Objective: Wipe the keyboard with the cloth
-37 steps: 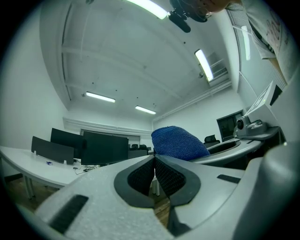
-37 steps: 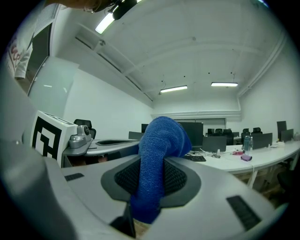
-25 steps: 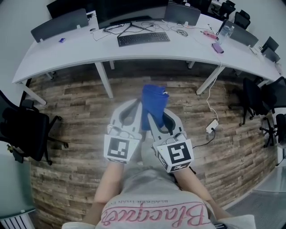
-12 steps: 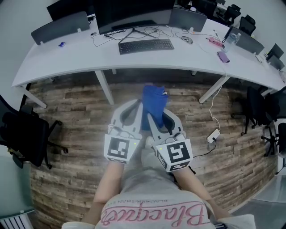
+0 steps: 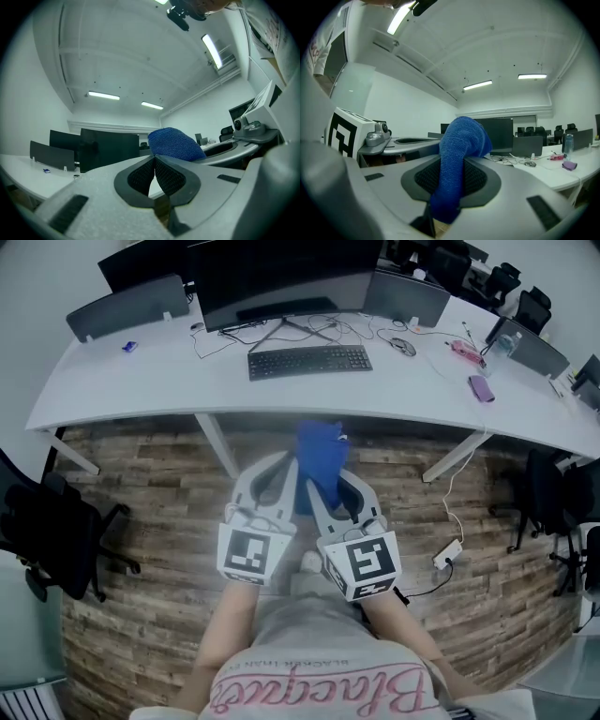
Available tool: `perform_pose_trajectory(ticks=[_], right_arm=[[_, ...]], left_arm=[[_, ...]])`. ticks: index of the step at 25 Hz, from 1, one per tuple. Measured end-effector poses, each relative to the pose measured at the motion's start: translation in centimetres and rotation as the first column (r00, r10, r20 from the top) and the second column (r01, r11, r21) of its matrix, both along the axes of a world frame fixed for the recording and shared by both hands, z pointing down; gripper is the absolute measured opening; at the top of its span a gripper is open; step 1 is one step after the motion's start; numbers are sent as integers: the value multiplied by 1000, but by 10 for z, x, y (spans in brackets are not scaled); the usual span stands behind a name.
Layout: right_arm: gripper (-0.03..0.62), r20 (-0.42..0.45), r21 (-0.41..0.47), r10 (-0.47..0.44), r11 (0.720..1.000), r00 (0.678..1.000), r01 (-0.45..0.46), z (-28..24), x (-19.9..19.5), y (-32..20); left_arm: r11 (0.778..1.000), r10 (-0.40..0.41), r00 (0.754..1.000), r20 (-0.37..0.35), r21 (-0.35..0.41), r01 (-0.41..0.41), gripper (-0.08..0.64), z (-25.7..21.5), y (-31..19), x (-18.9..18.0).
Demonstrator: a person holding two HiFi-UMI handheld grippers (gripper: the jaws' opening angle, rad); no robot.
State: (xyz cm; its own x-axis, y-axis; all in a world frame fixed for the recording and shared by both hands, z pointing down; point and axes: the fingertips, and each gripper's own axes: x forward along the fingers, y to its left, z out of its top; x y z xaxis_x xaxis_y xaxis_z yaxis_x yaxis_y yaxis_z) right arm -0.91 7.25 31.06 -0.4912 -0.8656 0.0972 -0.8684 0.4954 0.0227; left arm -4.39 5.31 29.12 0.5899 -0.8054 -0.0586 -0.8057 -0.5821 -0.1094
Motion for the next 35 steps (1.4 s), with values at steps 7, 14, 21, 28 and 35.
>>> perform_pose_trajectory(ticks=[7,14,21,28,35], right_arm=[[95,6,-9,-59,998,998,59,2,21,-65],[95,-2,-25,-101,995,995,101,11,34,-101],[95,-10,-29,-125,992,992,125,17,37,-128],[97,-24,-34,-132,991,991,131,18,39,-155],[95,-19,-40,-136,990,991,135,20,34,-195]], left_arm=[[998,-58,998,7,1,58,5,1,-64,20],[996,-88,996,14,-27,88,5,11,-99,34],[994,-104,994,24,-23,105,5,17,-125,37],[994,-106,994,26,-22,107,6,18,-152,40],[993,-119,993,15,-21,119,6,23,-190,33]])
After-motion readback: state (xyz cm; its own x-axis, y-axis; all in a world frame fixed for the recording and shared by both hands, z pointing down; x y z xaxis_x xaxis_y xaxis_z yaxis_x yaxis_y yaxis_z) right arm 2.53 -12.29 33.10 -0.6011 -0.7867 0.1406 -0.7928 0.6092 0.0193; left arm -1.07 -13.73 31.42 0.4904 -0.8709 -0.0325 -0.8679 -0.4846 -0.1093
